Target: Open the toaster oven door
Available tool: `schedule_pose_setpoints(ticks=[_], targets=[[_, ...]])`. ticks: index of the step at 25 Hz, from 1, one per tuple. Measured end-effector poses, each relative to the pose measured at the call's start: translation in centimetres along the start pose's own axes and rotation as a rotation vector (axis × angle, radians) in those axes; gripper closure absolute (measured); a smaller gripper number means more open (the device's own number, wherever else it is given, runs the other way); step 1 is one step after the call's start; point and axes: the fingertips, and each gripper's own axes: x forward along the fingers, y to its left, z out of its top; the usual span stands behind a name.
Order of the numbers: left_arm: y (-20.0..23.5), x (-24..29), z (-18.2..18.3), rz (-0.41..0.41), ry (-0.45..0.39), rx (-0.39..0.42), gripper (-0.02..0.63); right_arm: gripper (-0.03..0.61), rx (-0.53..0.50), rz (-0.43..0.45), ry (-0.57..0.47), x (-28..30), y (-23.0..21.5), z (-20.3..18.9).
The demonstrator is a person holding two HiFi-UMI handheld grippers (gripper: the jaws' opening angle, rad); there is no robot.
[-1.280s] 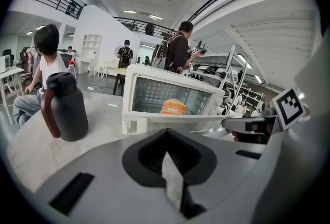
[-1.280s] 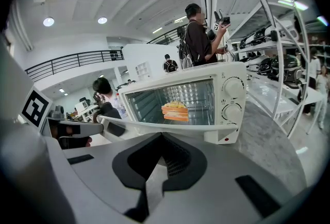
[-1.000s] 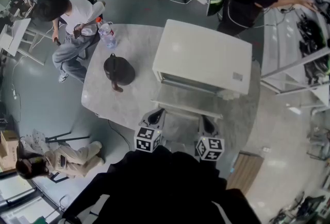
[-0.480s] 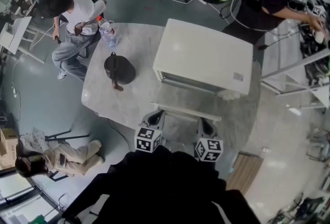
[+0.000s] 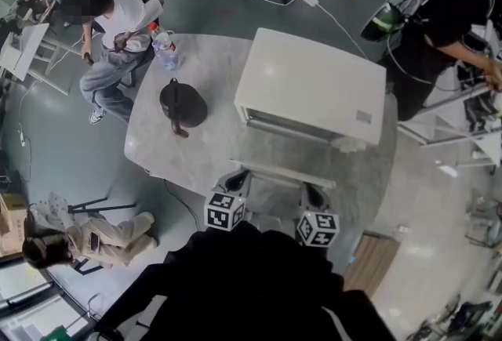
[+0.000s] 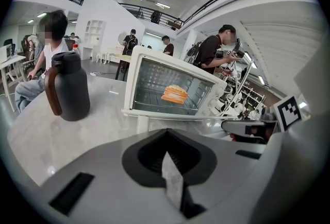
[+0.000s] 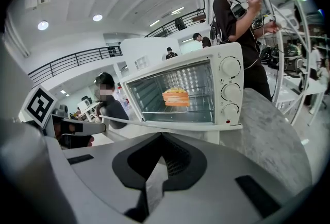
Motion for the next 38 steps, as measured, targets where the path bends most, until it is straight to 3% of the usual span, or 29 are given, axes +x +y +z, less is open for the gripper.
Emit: schedule_pose_setpoints(ticks=[38], targets=[[0.3, 1.1, -4.2, -0.027, 0.104, -0.034, 0.611, 0.575, 0.012, -0.014, 0.131, 0.8, -0.6, -4.8]])
